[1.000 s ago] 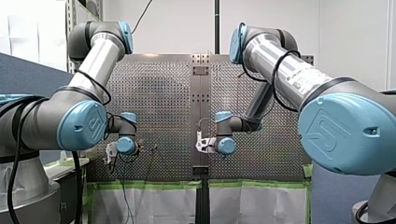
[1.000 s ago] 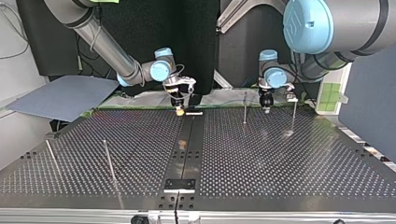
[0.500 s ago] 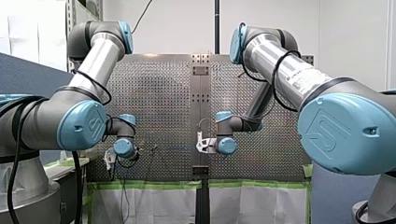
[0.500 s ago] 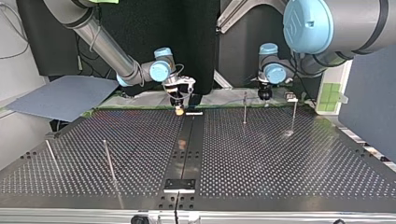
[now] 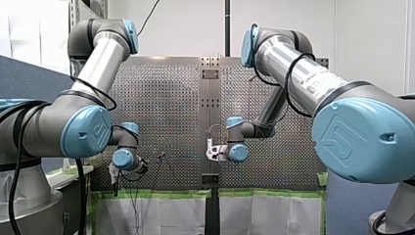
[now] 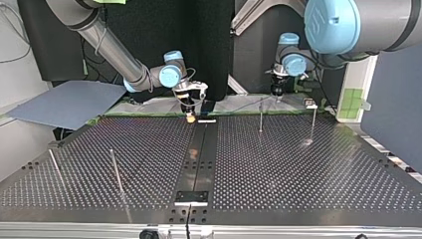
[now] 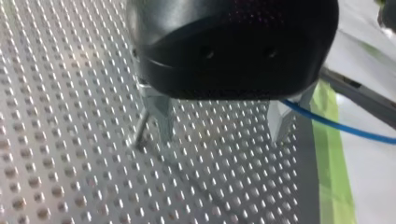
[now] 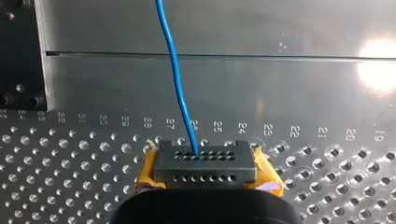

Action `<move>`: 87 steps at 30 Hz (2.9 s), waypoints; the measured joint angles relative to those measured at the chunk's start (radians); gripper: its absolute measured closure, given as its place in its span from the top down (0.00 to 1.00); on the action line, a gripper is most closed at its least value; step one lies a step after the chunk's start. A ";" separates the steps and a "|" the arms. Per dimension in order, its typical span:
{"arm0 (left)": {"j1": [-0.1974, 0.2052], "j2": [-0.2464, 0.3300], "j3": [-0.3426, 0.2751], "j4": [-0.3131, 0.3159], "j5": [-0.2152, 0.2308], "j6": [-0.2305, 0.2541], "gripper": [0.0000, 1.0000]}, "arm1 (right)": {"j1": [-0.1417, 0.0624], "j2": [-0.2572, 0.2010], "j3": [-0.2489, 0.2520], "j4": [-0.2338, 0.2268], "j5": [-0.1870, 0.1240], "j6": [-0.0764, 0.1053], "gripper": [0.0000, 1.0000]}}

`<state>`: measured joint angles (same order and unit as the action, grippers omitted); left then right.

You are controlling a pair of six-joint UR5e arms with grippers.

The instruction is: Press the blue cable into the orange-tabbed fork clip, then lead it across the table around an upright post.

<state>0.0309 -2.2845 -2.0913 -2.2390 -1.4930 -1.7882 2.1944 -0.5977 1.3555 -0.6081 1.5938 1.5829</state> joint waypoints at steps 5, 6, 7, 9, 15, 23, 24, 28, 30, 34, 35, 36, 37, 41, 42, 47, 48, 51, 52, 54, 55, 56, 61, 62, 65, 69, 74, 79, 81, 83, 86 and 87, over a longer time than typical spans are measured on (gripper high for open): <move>0.002 0.046 -0.048 0.027 0.046 -0.002 1.00 | 0.000 0.000 0.000 0.004 0.000 -0.001 0.00; 0.001 0.055 -0.057 0.032 0.051 -0.005 1.00 | 0.000 0.000 0.000 0.005 0.000 -0.001 0.00; 0.000 0.064 -0.066 0.038 0.056 -0.009 1.00 | 0.000 0.000 0.000 0.005 0.000 -0.001 0.00; -0.002 0.085 -0.087 0.056 0.067 -0.023 1.00 | 0.000 0.000 0.000 0.005 0.000 0.000 0.00; -0.013 0.141 -0.143 0.078 0.092 -0.056 1.00 | 0.000 0.000 0.000 0.005 0.000 0.000 0.00; -0.040 0.218 -0.215 0.054 0.036 0.006 1.00 | 0.001 0.000 0.000 0.004 0.001 0.001 0.00; -0.043 0.226 -0.218 0.054 0.028 0.015 1.00 | 0.001 0.000 0.000 0.004 0.001 0.001 0.00; -0.063 0.246 -0.224 0.057 -0.006 0.049 1.00 | 0.000 0.000 0.000 0.004 0.002 0.002 0.00; -0.078 0.249 -0.218 0.060 -0.025 0.068 1.00 | -0.001 0.001 0.000 0.004 0.002 0.004 0.00; -0.116 0.250 -0.202 0.062 -0.065 0.108 1.00 | -0.001 0.001 0.000 0.004 0.003 0.006 0.00; -0.129 0.249 -0.199 0.063 -0.078 0.120 1.00 | -0.001 0.001 0.000 0.004 0.003 0.006 0.00; -0.138 0.248 -0.197 0.063 -0.087 0.129 1.00 | -0.001 0.002 0.000 0.005 0.002 0.006 0.00; -0.147 0.248 -0.196 0.063 -0.096 0.136 1.00 | -0.001 0.001 0.000 0.005 0.002 0.006 0.00; -0.168 0.231 -0.195 0.072 -0.117 0.149 1.00 | -0.001 0.002 0.000 0.011 0.001 0.006 0.00; -0.170 0.224 -0.195 0.078 -0.119 0.150 1.00 | -0.001 0.001 0.001 0.012 0.001 0.006 0.00; -0.172 0.182 -0.193 0.108 -0.123 0.151 1.00 | 0.000 0.002 0.001 0.013 0.000 0.007 0.00; -0.172 0.174 -0.192 0.112 -0.123 0.151 1.00 | 0.001 0.002 0.001 0.013 0.001 0.007 0.00; -0.175 0.148 -0.187 0.130 -0.122 0.146 1.00 | 0.001 0.002 0.001 0.013 0.001 0.007 0.00; -0.176 0.140 -0.184 0.137 -0.122 0.144 1.00 | 0.001 0.002 0.001 0.013 0.001 0.006 0.00; -0.176 0.121 -0.179 0.155 -0.123 0.140 1.00 | 0.001 0.003 0.001 0.013 0.000 0.006 0.00; -0.177 0.112 -0.177 0.163 -0.123 0.140 1.00 | 0.000 0.003 0.000 0.013 0.000 0.006 0.00; -0.177 0.101 -0.174 0.174 -0.123 0.139 1.00 | 0.000 0.003 0.000 0.013 0.000 0.005 0.00; -0.177 0.062 -0.167 0.201 -0.122 0.138 1.00 | 0.002 0.003 0.000 0.013 0.001 0.000 0.00; -0.177 0.058 -0.166 0.202 -0.123 0.138 1.00 | 0.002 0.003 0.000 0.013 0.001 -0.001 0.00; -0.178 0.054 -0.160 0.199 -0.128 0.138 1.00 | 0.002 0.003 0.000 0.012 0.001 -0.002 0.00; -0.178 0.052 -0.154 0.195 -0.138 0.144 1.00 | 0.001 0.003 0.000 0.012 0.001 -0.002 0.00; -0.179 0.052 -0.144 0.198 -0.146 0.158 1.00 | -0.001 0.004 0.000 0.011 0.002 -0.003 0.00; -0.180 0.052 -0.136 0.206 -0.153 0.172 1.00 | -0.001 0.004 0.000 0.011 0.002 -0.003 0.00; -0.181 0.052 -0.131 0.207 -0.159 0.176 1.00 | -0.001 0.004 0.000 0.011 0.002 -0.004 0.00; -0.182 0.052 -0.127 0.207 -0.166 0.179 1.00 | -0.001 0.004 0.000 0.010 0.002 -0.004 0.00; -0.183 0.052 -0.124 0.207 -0.171 0.181 1.00 | -0.001 0.005 0.000 0.010 0.002 -0.004 0.00; -0.183 0.052 -0.123 0.207 -0.172 0.181 1.00 | -0.002 0.005 0.000 0.010 0.002 -0.004 0.00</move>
<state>-0.1518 -2.2323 -2.2146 -2.0323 -1.6652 -1.6068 2.1927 -0.5932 1.3555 -0.5983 1.5954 1.5788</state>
